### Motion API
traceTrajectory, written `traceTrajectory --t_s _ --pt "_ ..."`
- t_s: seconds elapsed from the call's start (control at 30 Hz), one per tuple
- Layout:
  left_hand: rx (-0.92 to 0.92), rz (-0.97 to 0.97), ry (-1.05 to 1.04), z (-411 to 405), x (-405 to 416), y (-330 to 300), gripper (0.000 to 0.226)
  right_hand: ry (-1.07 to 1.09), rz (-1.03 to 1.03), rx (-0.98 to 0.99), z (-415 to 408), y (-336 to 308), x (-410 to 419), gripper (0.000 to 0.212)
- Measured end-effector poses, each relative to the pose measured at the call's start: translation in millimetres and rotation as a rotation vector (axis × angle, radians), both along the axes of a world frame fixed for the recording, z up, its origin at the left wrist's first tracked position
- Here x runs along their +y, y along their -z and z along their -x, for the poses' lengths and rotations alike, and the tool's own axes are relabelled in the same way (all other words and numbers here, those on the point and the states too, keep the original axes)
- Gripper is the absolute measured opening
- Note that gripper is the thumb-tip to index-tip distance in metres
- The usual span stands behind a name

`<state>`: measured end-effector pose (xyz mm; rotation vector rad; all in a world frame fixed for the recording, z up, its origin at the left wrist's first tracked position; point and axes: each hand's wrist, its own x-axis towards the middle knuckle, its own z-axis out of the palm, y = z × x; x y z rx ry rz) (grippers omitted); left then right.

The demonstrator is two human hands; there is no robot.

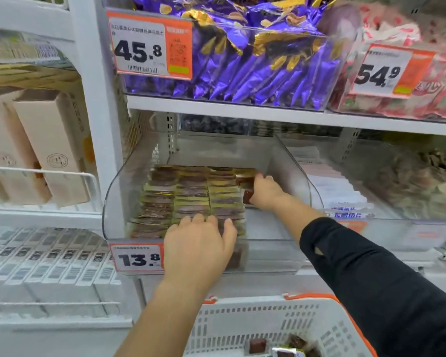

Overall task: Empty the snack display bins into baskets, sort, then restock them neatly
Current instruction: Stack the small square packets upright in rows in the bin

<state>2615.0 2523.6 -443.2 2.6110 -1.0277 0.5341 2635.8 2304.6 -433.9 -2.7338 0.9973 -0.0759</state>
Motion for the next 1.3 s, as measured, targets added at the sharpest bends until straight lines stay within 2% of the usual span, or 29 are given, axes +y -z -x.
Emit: traceTrajectory --t_s 0.1,0.17,0.33,0.43,0.57,0.67,0.77,0.87,0.97,1.0,1.07,1.17,1.23,1.3 --pt "-0.031 0.048 0.017 -0.8 -2.0 4.7 0.052 0.078 -0.076 -0.090 -2.5 -0.9 0.3 0.073" --pt "-0.049 0.053 0.024 -0.8 -2.3 5.1 0.051 0.108 -0.129 -0.118 -3.5 -1.2 -0.5 0.069" --pt "-0.067 0.065 0.030 -0.8 -1.1 4.5 0.050 0.211 -0.257 -0.213 -2.3 -6.0 -1.7 0.042" --pt "-0.053 0.048 0.015 1.2 -0.3 3.0 0.055 0.262 -0.317 -0.165 0.2 -10.0 -1.7 0.019" --pt "-0.040 0.101 -0.017 1.0 -0.7 4.0 0.058 0.272 -0.375 -0.196 -1.4 -10.8 -0.8 0.005" --pt "-0.043 0.111 -0.019 0.8 -1.0 4.2 0.059 0.212 -0.393 -0.217 -5.4 -6.6 1.9 0.023" --pt "-0.049 0.104 -0.022 0.6 -0.3 3.5 0.059 0.226 -0.397 -0.201 -4.2 -8.0 3.2 0.016" --pt "-0.068 0.106 -0.017 0.0 -0.9 5.2 0.057 0.263 -0.442 -0.248 -2.7 -8.7 3.3 0.039" --pt "-0.088 0.109 -0.016 -0.9 -1.3 7.4 0.059 0.223 -0.373 -0.294 -2.3 -7.5 7.3 0.070" --pt "-0.084 0.105 -0.022 -1.0 -0.7 7.0 0.058 0.194 -0.333 -0.327 -1.3 -9.9 9.5 0.075" --pt "-0.055 0.069 -0.030 -0.6 0.3 5.6 0.053 0.127 -0.278 -0.431 3.4 -18.9 16.1 0.072" --pt "-0.003 0.060 -0.024 3.1 1.9 -0.5 0.050 -0.010 -0.292 -0.671 23.0 -39.8 34.3 0.049" --pt "0.022 0.147 0.048 0.8 1.4 -2.7 0.043 -0.098 -0.368 -0.860 46.2 -50.3 52.8 0.034" --pt "0.035 0.331 0.149 3.9 4.3 -2.3 0.038 -0.175 -0.452 -0.998 80.5 -53.1 76.4 0.027"
